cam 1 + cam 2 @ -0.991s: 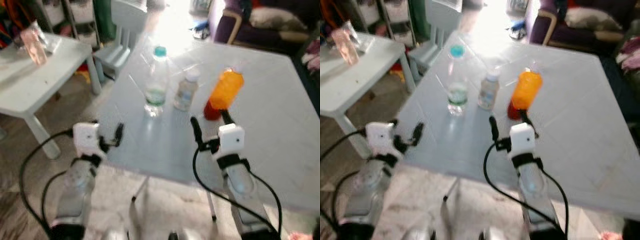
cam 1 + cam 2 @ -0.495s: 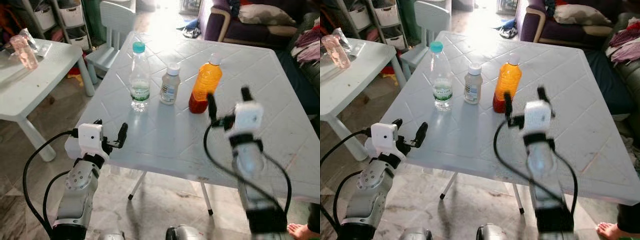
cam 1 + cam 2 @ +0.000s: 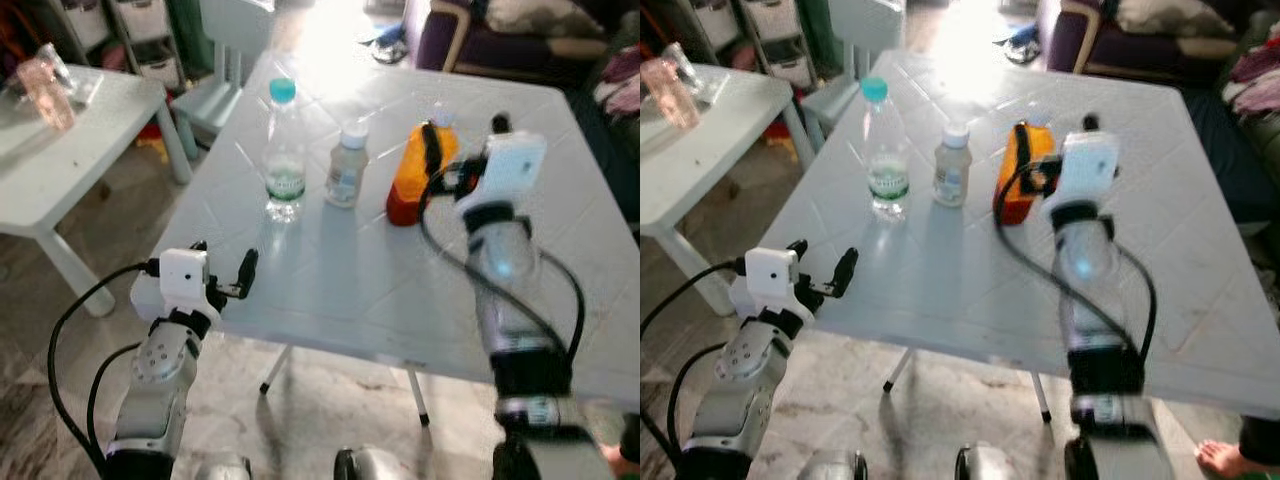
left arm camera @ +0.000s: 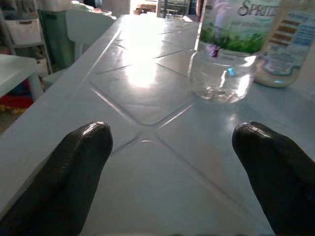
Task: Restocking fridge
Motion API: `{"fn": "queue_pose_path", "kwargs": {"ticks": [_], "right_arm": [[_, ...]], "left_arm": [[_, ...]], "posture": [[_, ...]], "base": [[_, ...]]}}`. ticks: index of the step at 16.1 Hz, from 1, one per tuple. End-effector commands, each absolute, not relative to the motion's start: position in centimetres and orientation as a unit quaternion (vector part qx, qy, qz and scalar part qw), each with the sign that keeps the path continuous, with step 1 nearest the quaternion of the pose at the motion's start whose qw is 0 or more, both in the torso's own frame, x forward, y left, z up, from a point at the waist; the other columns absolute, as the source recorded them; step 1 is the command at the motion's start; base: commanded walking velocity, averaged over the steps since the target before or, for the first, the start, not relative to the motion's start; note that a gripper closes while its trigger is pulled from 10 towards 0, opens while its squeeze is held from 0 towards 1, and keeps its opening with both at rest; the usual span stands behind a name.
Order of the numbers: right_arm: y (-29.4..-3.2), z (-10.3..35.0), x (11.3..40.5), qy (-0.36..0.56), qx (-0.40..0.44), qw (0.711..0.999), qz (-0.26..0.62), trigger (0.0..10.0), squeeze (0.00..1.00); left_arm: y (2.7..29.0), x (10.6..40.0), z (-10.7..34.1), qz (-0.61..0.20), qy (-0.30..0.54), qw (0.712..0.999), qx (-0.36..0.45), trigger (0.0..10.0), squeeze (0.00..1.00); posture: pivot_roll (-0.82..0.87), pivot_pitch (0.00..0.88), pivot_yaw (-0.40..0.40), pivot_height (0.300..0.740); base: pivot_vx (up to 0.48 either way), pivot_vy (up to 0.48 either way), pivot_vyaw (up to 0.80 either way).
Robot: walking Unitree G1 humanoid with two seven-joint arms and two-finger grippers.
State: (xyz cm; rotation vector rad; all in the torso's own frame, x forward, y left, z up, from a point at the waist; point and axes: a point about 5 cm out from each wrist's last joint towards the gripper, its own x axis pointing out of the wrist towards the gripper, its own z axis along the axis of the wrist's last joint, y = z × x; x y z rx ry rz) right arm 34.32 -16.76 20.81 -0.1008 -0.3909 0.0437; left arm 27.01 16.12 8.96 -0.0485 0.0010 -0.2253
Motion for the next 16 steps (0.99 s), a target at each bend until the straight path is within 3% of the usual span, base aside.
{"fn": "queue_pose_path", "kwargs": {"ticks": [1, 5, 6, 7, 9, 12, 14, 16], "right_arm": [[-17.2, 20.7, 34.7, -0.181, -0.048, 0.982, 0.015, 10.0, 0.0], [-17.0, 21.9, 36.3, -0.173, -0.049, 0.984, 0.019, 10.0, 0.0], [-17.0, 21.9, 36.4, -0.168, -0.047, 0.984, 0.02, 7.3, 0.0], [-16.9, 21.9, 36.6, -0.164, -0.043, 0.985, 0.025, 3.6, 0.0], [-17.0, 21.9, 37.0, -0.159, -0.046, 0.986, 0.029, 1.6, 0.0], [-17.2, 22.1, 37.5, -0.149, -0.052, 0.987, 0.036, 0.5, 0.0], [-17.1, 22.2, 37.7, -0.146, -0.052, 0.987, 0.043, 0.5, 0.0], [-16.8, 22.1, 37.9, -0.134, -0.048, 0.988, 0.054, 1.3, 0.0]], "left_arm": [[15.9, 27.0, 9.0, -0.121, 0.003, 0.993, -0.016, 10.0, 0.0], [15.8, 26.9, 8.9, -0.122, 0.006, 0.992, -0.015, 10.0, 0.0], [15.8, 26.9, 8.9, -0.121, 0.007, 0.993, -0.015, 10.0, 0.0], [15.9, 26.9, 8.9, -0.12, 0.007, 0.993, -0.014, 10.0, 0.0], [16.0, 26.9, 8.6, -0.118, 0.011, 0.993, -0.012, 10.0, 0.0], [16.0, 26.9, 8.5, -0.119, 0.015, 0.993, -0.011, 10.0, 0.0], [16.0, 26.9, 8.5, -0.119, 0.015, 0.993, -0.011, 10.0, 0.0], [16.0, 26.9, 8.4, -0.119, 0.016, 0.993, -0.01, 10.0, 0.0]], "posture": [[0.05, 0.101, -0.036, 0.74], [0.05, 0.1, -0.042, 0.74], [0.05, 0.1, -0.043, 0.74], [0.06, 0.099, -0.043, 0.74], [0.06, 0.099, -0.042, 0.74], [0.05, 0.096, -0.04, 0.74], [0.05, 0.096, -0.04, 0.74], [0.06, 0.096, -0.039, 0.74]], "base": [[0.0, 0.0, 0.0], [0.0, 0.0, 0.0], [0.0, 0.0, 0.0], [0.0, 0.0, 0.0], [0.0, 0.0, 0.0], [0.0, 0.0, 0.0], [0.0, 0.0, 0.0], [0.0, 0.0, 0.0]]}}
